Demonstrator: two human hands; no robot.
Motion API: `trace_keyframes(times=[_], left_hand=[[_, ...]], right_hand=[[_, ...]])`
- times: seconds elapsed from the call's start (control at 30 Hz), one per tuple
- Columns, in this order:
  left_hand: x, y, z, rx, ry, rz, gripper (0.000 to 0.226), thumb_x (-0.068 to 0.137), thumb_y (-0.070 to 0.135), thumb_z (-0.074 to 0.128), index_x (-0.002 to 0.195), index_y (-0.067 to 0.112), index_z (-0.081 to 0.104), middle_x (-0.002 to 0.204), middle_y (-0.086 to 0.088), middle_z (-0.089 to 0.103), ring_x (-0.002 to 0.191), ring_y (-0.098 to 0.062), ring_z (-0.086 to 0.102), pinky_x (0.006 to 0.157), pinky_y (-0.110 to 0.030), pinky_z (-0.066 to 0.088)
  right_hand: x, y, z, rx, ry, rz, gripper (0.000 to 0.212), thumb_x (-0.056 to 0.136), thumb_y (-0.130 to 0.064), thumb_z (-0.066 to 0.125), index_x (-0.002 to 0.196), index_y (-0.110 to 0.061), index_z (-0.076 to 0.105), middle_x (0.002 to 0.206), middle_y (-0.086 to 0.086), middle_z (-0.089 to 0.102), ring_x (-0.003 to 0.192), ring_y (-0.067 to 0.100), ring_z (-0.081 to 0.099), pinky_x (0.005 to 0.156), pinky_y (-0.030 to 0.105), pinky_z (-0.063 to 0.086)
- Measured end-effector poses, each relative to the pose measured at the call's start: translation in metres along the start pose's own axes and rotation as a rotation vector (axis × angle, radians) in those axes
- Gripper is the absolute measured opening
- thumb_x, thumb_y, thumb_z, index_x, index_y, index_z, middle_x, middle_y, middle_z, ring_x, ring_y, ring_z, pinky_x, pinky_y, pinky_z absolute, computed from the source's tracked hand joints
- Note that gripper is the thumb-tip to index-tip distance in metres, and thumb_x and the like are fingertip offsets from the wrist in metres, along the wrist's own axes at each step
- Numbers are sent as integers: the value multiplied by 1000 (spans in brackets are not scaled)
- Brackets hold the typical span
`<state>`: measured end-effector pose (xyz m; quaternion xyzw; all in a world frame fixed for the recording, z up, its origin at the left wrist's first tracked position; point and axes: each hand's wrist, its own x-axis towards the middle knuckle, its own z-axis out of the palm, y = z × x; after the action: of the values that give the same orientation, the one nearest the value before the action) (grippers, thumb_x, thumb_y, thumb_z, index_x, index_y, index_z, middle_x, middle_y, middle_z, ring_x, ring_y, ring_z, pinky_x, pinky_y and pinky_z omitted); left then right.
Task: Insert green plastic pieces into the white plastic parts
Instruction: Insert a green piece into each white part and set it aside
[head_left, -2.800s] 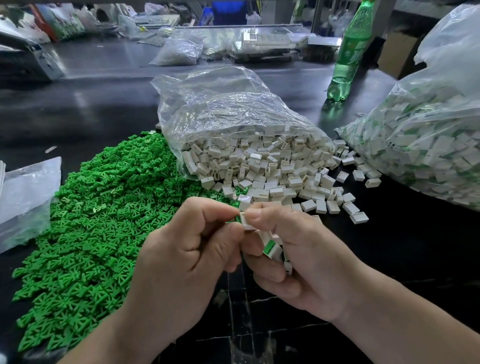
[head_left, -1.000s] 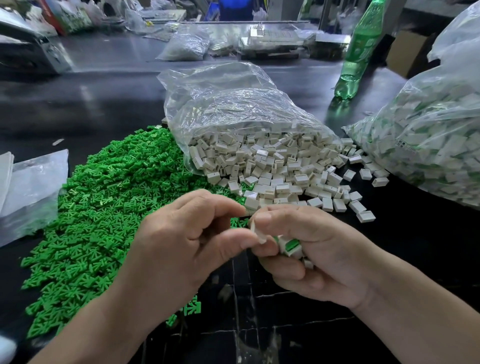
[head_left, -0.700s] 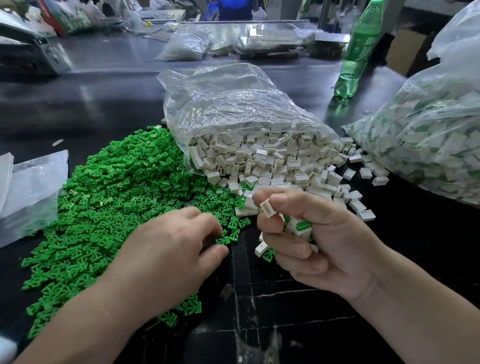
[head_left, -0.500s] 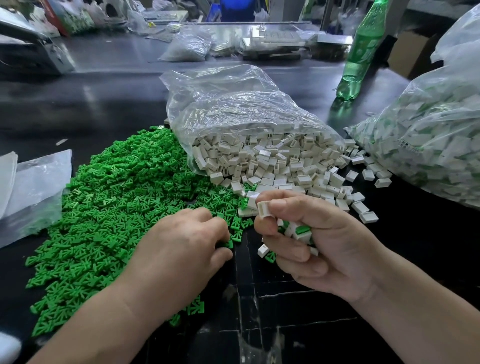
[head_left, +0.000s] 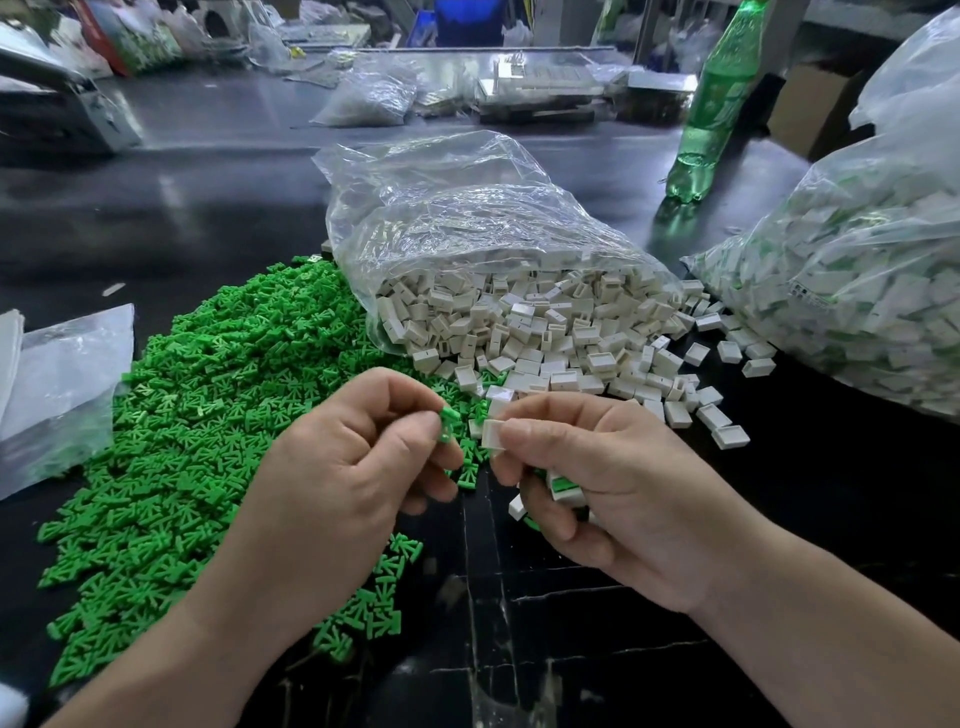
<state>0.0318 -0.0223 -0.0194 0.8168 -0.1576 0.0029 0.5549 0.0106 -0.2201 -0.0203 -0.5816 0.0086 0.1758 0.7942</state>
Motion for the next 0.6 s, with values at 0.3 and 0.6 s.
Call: trace_keyframes(times=[0.3,0.6], left_hand=[[-3,1,8,-183,3,-11,15,81,39,60,89,32,71,72,-1,71,61,-16,69,51,-23,52],[-8,6,10,-91,46,50,11,84,32,62,89,35,71,72,4,71,61,-9,68,52,-16,52]], right_hand=[[-4,-1,3,-161,21,-92,19,88,-34,73,80,-18,68,69,3,58,42,11,46,35,16,30],[-4,0,3,-212,8,-116,15,85,-37,71,81,-22,70,70,0,59,43,11,47,35,17,31]])
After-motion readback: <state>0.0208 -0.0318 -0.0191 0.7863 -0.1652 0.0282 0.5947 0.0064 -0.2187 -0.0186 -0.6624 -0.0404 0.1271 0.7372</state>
